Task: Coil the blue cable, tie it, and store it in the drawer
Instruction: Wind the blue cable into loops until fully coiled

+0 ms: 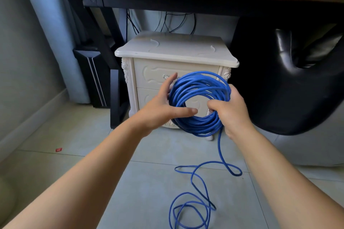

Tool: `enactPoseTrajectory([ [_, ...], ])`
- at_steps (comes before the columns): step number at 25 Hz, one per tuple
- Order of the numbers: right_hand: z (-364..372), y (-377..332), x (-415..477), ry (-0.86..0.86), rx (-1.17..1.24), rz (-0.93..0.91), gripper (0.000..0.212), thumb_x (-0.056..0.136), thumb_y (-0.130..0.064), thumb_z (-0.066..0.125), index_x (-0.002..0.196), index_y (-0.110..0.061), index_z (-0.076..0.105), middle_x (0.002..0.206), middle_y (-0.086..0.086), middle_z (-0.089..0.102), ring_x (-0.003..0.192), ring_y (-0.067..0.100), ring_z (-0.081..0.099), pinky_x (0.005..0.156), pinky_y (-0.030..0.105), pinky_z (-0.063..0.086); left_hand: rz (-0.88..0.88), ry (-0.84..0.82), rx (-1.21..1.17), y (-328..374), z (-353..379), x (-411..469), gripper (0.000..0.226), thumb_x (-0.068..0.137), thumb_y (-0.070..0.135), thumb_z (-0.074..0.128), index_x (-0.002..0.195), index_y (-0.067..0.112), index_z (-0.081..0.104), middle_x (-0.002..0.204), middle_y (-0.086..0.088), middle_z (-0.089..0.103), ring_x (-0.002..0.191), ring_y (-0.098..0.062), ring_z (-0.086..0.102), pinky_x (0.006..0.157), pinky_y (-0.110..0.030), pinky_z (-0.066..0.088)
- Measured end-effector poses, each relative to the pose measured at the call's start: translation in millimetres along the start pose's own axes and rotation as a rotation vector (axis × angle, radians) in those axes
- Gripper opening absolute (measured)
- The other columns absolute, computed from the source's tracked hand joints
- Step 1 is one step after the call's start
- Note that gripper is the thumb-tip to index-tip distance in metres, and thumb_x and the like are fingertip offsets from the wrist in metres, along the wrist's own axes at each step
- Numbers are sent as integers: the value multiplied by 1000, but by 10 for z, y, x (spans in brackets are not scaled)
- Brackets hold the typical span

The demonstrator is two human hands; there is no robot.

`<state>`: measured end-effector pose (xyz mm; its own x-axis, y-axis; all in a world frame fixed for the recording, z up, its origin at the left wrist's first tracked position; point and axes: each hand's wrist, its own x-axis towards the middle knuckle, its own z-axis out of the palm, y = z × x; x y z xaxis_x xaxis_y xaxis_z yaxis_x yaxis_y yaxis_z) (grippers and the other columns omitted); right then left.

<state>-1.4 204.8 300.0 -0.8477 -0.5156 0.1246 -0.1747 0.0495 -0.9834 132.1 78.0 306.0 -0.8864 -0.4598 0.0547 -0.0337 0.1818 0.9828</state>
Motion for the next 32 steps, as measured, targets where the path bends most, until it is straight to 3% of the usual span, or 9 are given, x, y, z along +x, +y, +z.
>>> enactPoseTrajectory([
  [3, -22, -56, -13, -79, -208, -104, 43, 73, 2, 65, 103, -28, 59, 85, -6, 64, 76, 14, 62, 66, 29, 49, 99, -14, 286, 15, -22, 13, 115, 66, 34, 89, 154, 39, 15, 145, 15, 34, 126, 6, 45, 106, -21, 40],
  [6, -23, -95, -30, -174, -379, -190, 46, 73, 0, 66, 105, -32, 58, 88, -9, 66, 81, 13, 64, 71, 31, 52, 190, 4, 537, 12, -24, -12, 108, 69, 31, 87, 153, 37, 19, 143, 12, 32, 126, -3, 42, 103, -18, 36],
  [8, -18, -120, -44, -251, -411, -221, 48, 72, 1, 66, 105, -33, 58, 87, -10, 66, 79, 11, 64, 70, 30, 53, 221, 49, 575, 13, -20, -39, 95, 70, 26, 86, 147, 35, 32, 135, 13, 47, 114, -1, 52, 94, -16, 42],
  [11, 2, -161, -91, -335, -331, -262, 49, 71, 6, 66, 102, -32, 60, 78, -12, 64, 65, 1, 60, 60, 16, 47, 141, 154, 405, 25, -26, -75, 60, 73, 10, 81, 123, 31, 56, 97, 12, 69, 78, 3, 64, 67, -10, 48],
  [14, 45, -185, -123, -340, -238, -279, 48, 73, 7, 67, 104, -29, 60, 80, -13, 64, 65, -4, 60, 58, 9, 43, 90, 227, 316, 44, -36, -81, 33, 73, 1, 74, 97, 21, 62, 72, 6, 65, 58, -6, 58, 56, -20, 48],
  [19, 22, -156, -68, -448, -46, -135, 62, 76, -9, 78, 128, -32, 53, 111, -14, 67, 99, -2, 65, 80, 13, 50, 73, 300, 117, 62, -69, -60, 33, 71, -4, 72, 98, 14, 66, 73, -3, 61, 59, -13, 54, 58, -25, 45],
  [24, 22, 31, 3, -475, 126, 29, 64, 60, -35, 82, 119, -25, 59, 101, -1, 68, 98, 16, 66, 91, 40, 53, 57, 425, -102, 64, -139, -16, 28, 73, -8, 68, 91, 13, 64, 70, -5, 59, 61, -16, 55, 60, -28, 48],
  [28, 212, 172, -65, -406, 298, 138, 76, 57, -33, 83, 125, -9, 57, 113, 20, 68, 107, 35, 66, 94, 60, 50, 64, 534, -346, 70, -92, 41, 24, 65, -3, 65, 84, 11, 57, 71, -13, 53, 68, -25, 49, 65, -39, 42],
  [32, 276, 122, -56, -222, 598, 231, 60, 68, -17, 79, 122, -1, 58, 102, 21, 69, 100, 35, 70, 90, 50, 55, 38, 466, -568, 24, 145, 35, 21, 73, 0, 62, 92, 8, 57, 67, -8, 52, 68, -24, 51, 66, -38, 43],
])
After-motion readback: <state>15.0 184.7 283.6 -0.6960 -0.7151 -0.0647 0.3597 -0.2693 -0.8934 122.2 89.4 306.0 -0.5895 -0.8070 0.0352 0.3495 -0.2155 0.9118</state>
